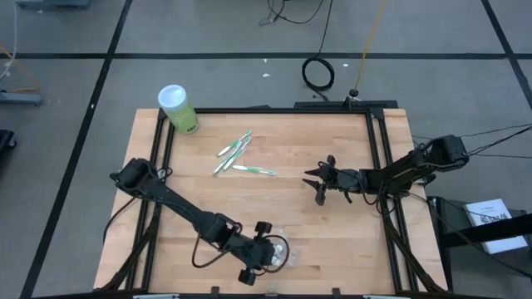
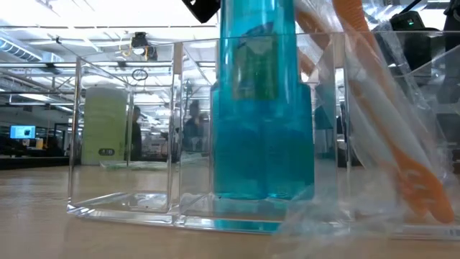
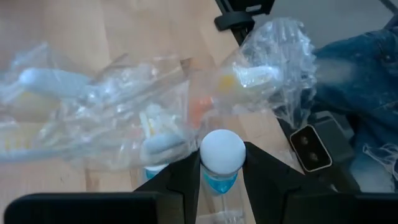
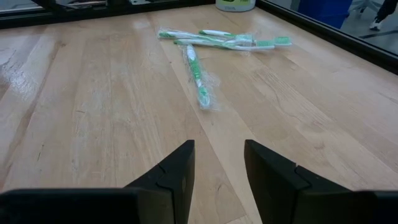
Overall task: Pick & Place toothbrushing station
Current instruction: Put the mouthwash bottle into the transparent organizer, then put the green toothbrush into the transparent organizer
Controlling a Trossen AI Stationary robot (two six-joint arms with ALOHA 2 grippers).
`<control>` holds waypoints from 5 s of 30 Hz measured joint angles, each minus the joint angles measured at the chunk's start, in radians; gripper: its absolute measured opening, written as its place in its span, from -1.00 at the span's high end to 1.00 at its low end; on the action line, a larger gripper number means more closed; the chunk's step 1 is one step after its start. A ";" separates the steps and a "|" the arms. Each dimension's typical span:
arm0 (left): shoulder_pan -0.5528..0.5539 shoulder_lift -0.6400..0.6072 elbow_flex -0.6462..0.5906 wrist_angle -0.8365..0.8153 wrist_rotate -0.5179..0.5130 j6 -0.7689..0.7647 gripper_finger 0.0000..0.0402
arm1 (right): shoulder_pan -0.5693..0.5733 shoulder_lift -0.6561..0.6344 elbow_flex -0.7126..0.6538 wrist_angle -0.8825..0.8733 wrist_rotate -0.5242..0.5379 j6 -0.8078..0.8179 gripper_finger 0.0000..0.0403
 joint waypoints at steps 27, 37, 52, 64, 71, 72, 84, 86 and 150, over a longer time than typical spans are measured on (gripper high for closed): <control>0.032 -0.004 -0.139 0.160 0.015 -0.023 0.47 | 0.000 0.000 0.000 -0.002 0.000 0.000 0.36; 0.031 -0.004 -0.140 0.161 0.015 -0.034 0.23 | 0.000 0.000 0.000 -0.004 0.000 0.000 0.36; 0.033 -0.053 -0.134 0.149 0.009 -0.031 0.13 | 0.000 0.000 0.000 -0.008 0.000 0.000 0.36; 0.033 -0.241 -0.132 0.105 -0.041 0.025 0.13 | 0.000 0.000 0.000 -0.008 0.000 0.000 0.36; 0.033 -0.391 -0.131 -0.137 -0.348 0.028 0.13 | 0.000 0.000 0.000 -0.008 -0.003 0.000 0.36; 0.033 -0.405 -0.131 -0.178 -0.395 0.021 0.13 | 0.000 0.000 0.000 -0.008 -0.003 0.000 0.36; 0.242 -0.410 -0.257 -0.306 -0.415 0.017 0.13 | 0.000 0.000 0.000 -0.007 -0.003 0.000 0.36; 0.326 -0.411 -0.305 -0.263 -0.325 0.053 0.13 | 0.000 0.000 0.000 -0.007 -0.003 0.000 0.36; 0.619 -0.199 -0.319 -0.160 -0.052 -0.277 0.13 | -0.047 0.000 0.000 0.143 -0.003 -0.131 0.36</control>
